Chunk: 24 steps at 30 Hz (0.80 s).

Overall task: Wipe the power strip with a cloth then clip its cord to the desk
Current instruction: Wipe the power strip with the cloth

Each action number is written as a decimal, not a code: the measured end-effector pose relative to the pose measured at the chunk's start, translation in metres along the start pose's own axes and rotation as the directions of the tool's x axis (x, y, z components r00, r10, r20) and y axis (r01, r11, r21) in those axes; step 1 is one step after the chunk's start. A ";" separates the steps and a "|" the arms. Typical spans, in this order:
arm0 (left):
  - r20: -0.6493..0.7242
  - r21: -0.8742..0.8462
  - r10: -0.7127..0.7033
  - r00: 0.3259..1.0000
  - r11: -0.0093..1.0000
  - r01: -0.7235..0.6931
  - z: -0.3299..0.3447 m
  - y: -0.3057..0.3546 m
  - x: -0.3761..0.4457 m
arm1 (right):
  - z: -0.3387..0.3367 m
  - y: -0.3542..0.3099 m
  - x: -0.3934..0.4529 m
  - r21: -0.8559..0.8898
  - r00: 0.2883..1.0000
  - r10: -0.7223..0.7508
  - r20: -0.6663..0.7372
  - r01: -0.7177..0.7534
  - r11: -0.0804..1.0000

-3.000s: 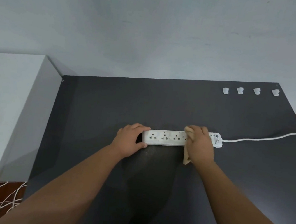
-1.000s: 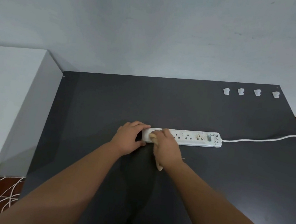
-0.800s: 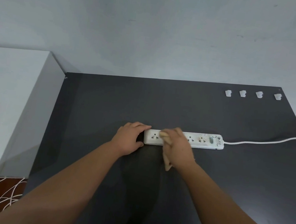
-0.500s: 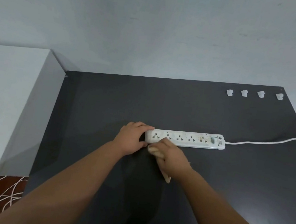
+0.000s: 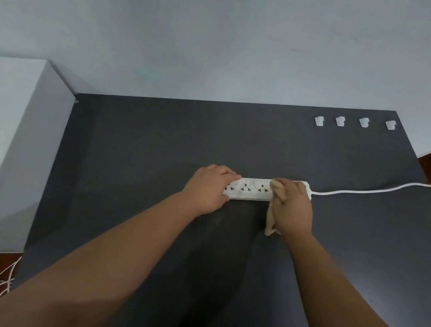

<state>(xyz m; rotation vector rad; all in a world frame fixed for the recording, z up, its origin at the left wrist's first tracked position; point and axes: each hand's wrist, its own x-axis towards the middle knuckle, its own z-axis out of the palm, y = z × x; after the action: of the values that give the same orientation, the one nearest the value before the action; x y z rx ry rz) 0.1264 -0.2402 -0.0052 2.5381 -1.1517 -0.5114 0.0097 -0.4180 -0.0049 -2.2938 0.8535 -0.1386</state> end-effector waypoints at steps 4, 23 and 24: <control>-0.026 -0.019 -0.074 0.997 0.997 0.073 0.005 0.016 0.005 | 0.000 0.001 -0.012 -0.129 0.903 -0.262 0.341 0.321 0.938; -0.041 0.019 -0.324 0.945 0.946 0.325 0.026 0.052 0.017 | -0.044 0.047 0.051 -0.031 0.871 -0.426 0.246 0.446 0.894; -0.043 0.003 -0.330 0.943 0.944 0.330 0.026 0.052 0.018 | -0.045 0.051 0.061 -0.062 0.916 -0.363 0.169 0.378 0.924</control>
<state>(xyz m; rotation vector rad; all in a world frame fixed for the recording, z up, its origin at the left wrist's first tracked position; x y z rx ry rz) 0.0913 -0.2900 -0.0104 2.7508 -0.7147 -0.5273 0.0153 -0.5090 -0.0101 -2.4969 0.3438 -0.0860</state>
